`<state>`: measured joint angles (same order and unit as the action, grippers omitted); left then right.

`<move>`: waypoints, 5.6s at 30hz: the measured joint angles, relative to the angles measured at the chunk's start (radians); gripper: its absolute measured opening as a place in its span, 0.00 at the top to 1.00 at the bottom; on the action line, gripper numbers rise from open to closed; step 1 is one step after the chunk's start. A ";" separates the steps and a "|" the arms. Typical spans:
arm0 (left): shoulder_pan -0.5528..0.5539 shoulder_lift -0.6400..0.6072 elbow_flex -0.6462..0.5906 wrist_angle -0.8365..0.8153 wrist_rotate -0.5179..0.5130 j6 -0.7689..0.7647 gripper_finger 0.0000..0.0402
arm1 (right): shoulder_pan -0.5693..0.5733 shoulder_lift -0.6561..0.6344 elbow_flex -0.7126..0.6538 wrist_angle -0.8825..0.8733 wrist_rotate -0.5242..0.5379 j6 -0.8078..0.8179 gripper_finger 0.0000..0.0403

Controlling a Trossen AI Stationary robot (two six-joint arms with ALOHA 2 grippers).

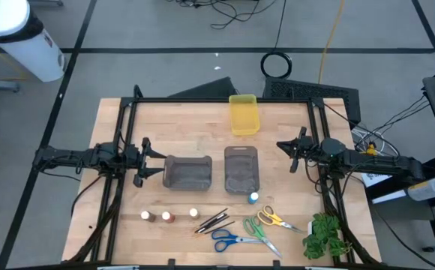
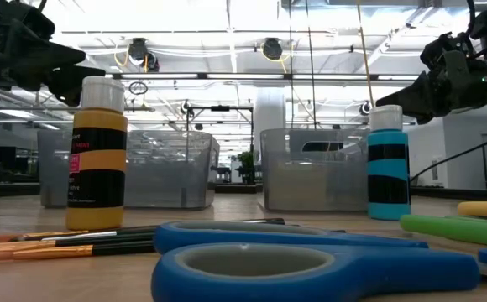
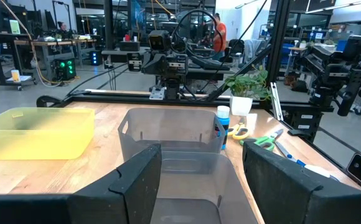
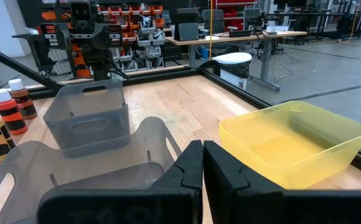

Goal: Pick & Place Paint Supplies

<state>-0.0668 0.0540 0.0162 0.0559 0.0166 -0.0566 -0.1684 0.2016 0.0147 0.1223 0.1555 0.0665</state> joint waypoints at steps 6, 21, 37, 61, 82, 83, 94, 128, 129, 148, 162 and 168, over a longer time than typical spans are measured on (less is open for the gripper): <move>0.000 0.000 0.000 0.000 0.000 0.000 0.41 | 0.000 0.000 0.000 0.000 0.000 0.000 0.99; 0.000 0.000 0.000 0.000 0.000 0.000 0.41 | 0.000 0.000 0.000 0.000 0.000 0.000 0.99; 0.000 0.000 0.000 0.000 0.000 0.000 0.41 | 0.011 0.000 0.000 0.133 -0.025 0.283 0.99; 0.000 0.000 0.000 0.000 0.000 0.000 0.41 | 0.454 0.602 0.090 1.114 -0.448 -0.058 0.99; 0.000 0.000 0.000 -0.001 0.001 0.000 0.41 | 0.742 1.223 0.702 0.642 -0.215 -0.251 0.99; 0.000 0.000 0.000 0.000 0.001 0.000 0.41 | 0.755 1.226 0.702 0.641 -0.230 -0.211 0.99; 0.000 0.000 0.000 0.000 0.001 0.000 0.41 | 0.992 1.220 0.702 0.726 -0.115 -0.220 0.84; 0.000 0.000 0.000 0.000 0.000 0.000 0.41 | 0.942 1.501 0.934 -0.562 0.171 0.496 0.23; 0.000 0.000 0.000 0.000 0.000 0.000 0.41 | 0.942 1.503 0.934 -0.560 0.162 0.497 0.23; 0.000 0.000 0.000 0.000 0.000 0.000 0.41 | 0.928 1.353 0.939 -0.588 0.151 0.621 0.23; 0.000 0.000 0.000 0.000 0.000 0.000 0.41 | 1.089 1.280 0.935 -0.705 0.076 0.852 0.25; 0.000 0.000 0.000 0.000 0.000 0.000 0.41 | 1.104 1.318 0.863 -0.664 0.074 0.933 0.37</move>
<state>-0.0668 0.0543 0.0158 0.0555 0.0170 -0.0570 0.9357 1.5194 0.8779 -0.5417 0.2299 0.9991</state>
